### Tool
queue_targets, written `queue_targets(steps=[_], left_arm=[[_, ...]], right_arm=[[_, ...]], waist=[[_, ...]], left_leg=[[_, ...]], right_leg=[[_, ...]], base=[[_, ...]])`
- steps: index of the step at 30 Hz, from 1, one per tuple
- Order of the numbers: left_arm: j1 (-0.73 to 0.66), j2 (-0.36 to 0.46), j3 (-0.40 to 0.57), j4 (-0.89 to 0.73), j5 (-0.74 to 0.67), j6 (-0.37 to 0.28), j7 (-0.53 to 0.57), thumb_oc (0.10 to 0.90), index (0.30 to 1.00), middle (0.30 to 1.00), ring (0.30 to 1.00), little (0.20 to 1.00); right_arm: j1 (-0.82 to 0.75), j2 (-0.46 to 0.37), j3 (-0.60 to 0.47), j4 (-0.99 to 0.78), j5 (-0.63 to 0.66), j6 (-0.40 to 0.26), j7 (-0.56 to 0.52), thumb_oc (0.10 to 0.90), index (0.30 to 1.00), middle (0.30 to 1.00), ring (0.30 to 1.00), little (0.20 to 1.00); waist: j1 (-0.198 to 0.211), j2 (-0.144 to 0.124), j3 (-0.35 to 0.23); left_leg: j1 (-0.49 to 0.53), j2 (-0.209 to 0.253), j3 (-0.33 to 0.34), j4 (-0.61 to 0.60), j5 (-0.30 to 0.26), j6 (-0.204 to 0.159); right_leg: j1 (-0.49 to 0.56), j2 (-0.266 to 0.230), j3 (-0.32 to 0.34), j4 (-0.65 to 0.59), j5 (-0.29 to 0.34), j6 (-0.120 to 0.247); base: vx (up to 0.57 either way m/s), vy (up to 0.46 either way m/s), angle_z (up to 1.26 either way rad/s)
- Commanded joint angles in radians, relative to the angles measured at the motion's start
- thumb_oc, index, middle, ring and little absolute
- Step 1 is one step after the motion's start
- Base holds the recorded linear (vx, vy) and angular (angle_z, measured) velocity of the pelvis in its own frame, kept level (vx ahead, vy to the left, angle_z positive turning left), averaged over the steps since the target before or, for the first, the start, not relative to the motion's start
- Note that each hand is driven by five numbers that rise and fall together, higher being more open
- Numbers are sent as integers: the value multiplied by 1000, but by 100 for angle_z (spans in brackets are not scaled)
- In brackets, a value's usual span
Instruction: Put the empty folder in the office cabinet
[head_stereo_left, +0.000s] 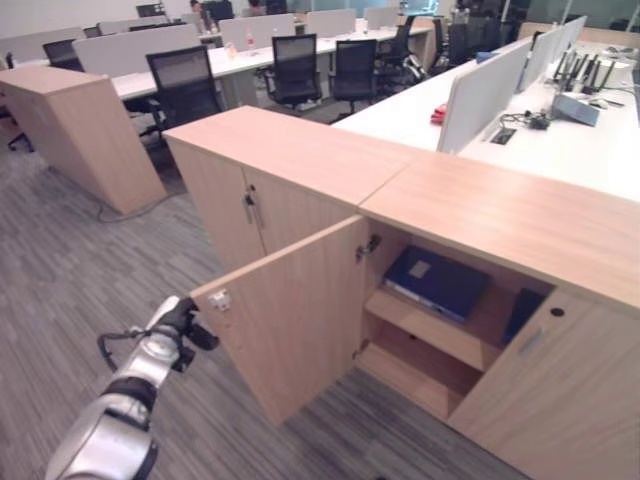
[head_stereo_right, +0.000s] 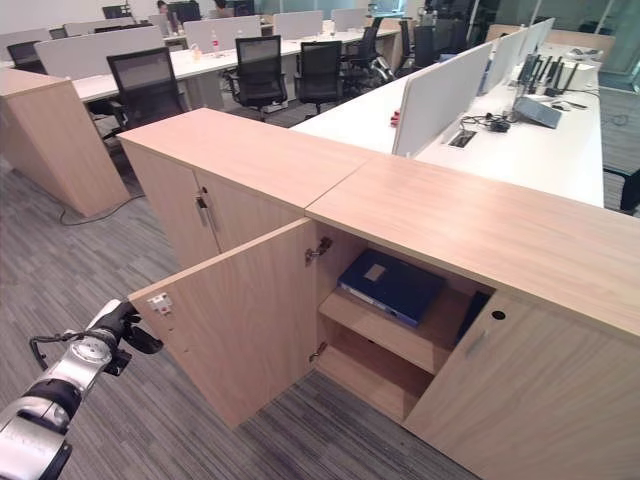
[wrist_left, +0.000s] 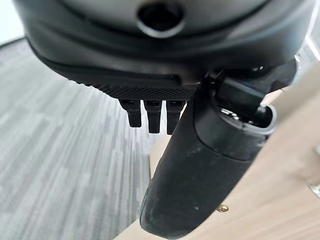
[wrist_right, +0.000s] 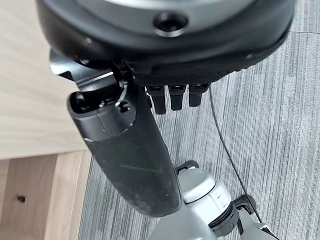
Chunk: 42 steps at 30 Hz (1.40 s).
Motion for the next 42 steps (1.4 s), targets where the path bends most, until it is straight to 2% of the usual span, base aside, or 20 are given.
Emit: queue_targets(steps=[1,2,3,6,8,9,10,13,15,17,21,25,33,36,38,39,40,41,42], left_arm=[[-220,-169,22,-255,-89,-180,-38,800,900,900,900,900],[-144,-205,-4,-407,-75,-186,-71,800,900,900,900,900],[-142,-205,-3,-410,-74,-184,-71,800,900,900,900,900],[-15,-228,-68,-644,-45,-201,-143,800,900,900,900,900],[58,-231,-116,-768,-107,-223,-203,800,900,900,900,900],[59,-229,-115,-769,-108,-223,-204,800,900,900,900,900],[141,-280,-130,-809,-326,-213,-245,800,900,900,900,900],[163,-349,-190,-873,-479,-182,-269,800,900,900,900,900],[104,-331,-263,-962,-497,-164,-314,800,900,900,900,900],[79,-324,-284,-976,-494,-163,-317,800,900,900,900,900],[44,-358,-332,-968,-538,-156,-309,800,900,900,900,900],[12,-359,-367,-977,-537,-152,-319,800,900,900,900,900],[51,-369,-357,-933,-508,-169,-311,800,900,900,900,900],[133,-380,-306,-853,-384,-213,-277,800,900,900,900,900],[222,-388,-252,-704,-310,-194,-245,800,900,900,900,900],[300,-387,-193,-572,-238,-176,-225,800,900,900,900,900],[317,-362,-173,-536,-151,-185,-223,800,900,900,900,900],[317,-363,-172,-534,-149,-187,-222,800,900,900,900,900],[345,-326,-139,-501,-92,-197,-213,800,900,900,900,900]], right_arm=[[-41,-25,-4,33,14,-15,-14,800,900,900,900,900],[-48,-11,-11,32,12,-16,-19,800,900,900,900,900],[-48,-11,-11,31,12,-16,-19,800,900,900,900,900],[-63,4,-21,38,14,-17,-26,800,900,900,900,900],[-74,14,-19,43,25,-22,-32,800,900,900,900,900],[-73,14,-18,43,25,-23,-31,800,900,900,900,900],[-78,29,-5,40,34,-25,-36,800,900,900,900,900],[-84,47,14,36,50,-28,-40,800,900,900,900,900],[-92,51,31,34,45,-29,-51,800,900,900,900,900],[-94,54,41,33,41,-29,-51,800,900,900,900,900],[-106,67,78,27,39,-29,-56,800,900,900,900,900],[-121,71,100,12,33,-33,-55,800,900,900,900,900],[-124,78,103,35,34,-36,-54,800,900,900,900,900],[-110,84,99,30,43,-37,-49,800,900,900,900,900],[-133,62,67,22,65,-31,-54,800,900,900,900,900],[-139,41,45,8,73,-31,-53,800,900,900,900,900],[-146,32,36,-8,66,-34,-49,800,900,900,900,900],[-146,32,36,-8,66,-34,-49,800,900,900,900,900],[-157,14,37,-27,49,-32,-47,800,900,900,900,900]], waist=[[-62,7,-28],[-56,3,-22],[-56,3,-23],[-42,0,-12],[-34,-2,-7],[-34,-2,-8],[-28,-4,-5],[-26,-10,6],[-32,-11,14],[-33,-12,14],[-41,-12,14],[-47,-10,18],[-52,-4,20],[-50,-9,23],[-45,-12,27],[-38,-11,34],[-37,-9,46],[-36,-8,44],[-32,-3,58]], left_leg=[[-46,-5,3,-1,-75,-33],[-49,-6,-5,-1,-76,-31],[-49,-6,-6,-1,-76,-31],[-52,-9,-19,-1,-78,-27],[-51,-11,-24,-1,-80,-26],[-51,-11,-24,-1,-80,-26],[-47,-12,-25,-1,-82,-23],[-46,-15,-33,-1,-79,-19],[-47,-17,-37,-1,-79,-18],[-46,-17,-37,-1,-80,-18],[-41,-16,-37,-1,-83,-18],[-36,-16,-35,-1,-87,-17],[-23,-15,-20,-1,-99,-13],[-23,-16,-18,-1,-101,-12],[-29,-17,-14,-1,-99,-9],[-39,-17,-10,-1,-94,-5],[-46,-18,-4,-1,-92,-1],[-47,-18,-2,-1,-92,-1],[-64,-12,22,-1,-90,4]], right_leg=[[86,-12,-26,1,-147,93],[85,-14,-34,1,-149,93],[85,-14,-34,1,-149,93],[85,-16,-41,1,-151,90],[86,-15,-45,1,-151,90],[87,-15,-44,1,-151,90],[89,-16,-43,1,-150,89],[93,-15,-42,1,-147,83],[94,-14,-44,1,-147,83],[95,-14,-45,1,-148,82],[100,-12,-48,1,-151,79],[101,-12,-43,1,-149,79],[104,-13,-30,1,-153,80],[101,-13,-25,1,-153,80],[92,-13,-18,1,-149,80],[78,-14,-15,2,-140,82],[60,-14,-13,14,-137,87],[57,-14,-11,17,-138,87],[8,-14,-13,62,-135,92]], base=[[-32,-10,12],[-26,-9,13],[-21,-3,20],[-16,-3,20],[-3,-3,2],[7,4,14],[9,4,19],[2,0,6],[-10,-7,2],[-3,-9,-16],[6,-12,-14],[0,-2,-5],[8,7,-6],[11,11,-8],[22,20,-8],[-12,28,-15],[-17,21,-20],[-85,19,-23],[-107,18,-25]])
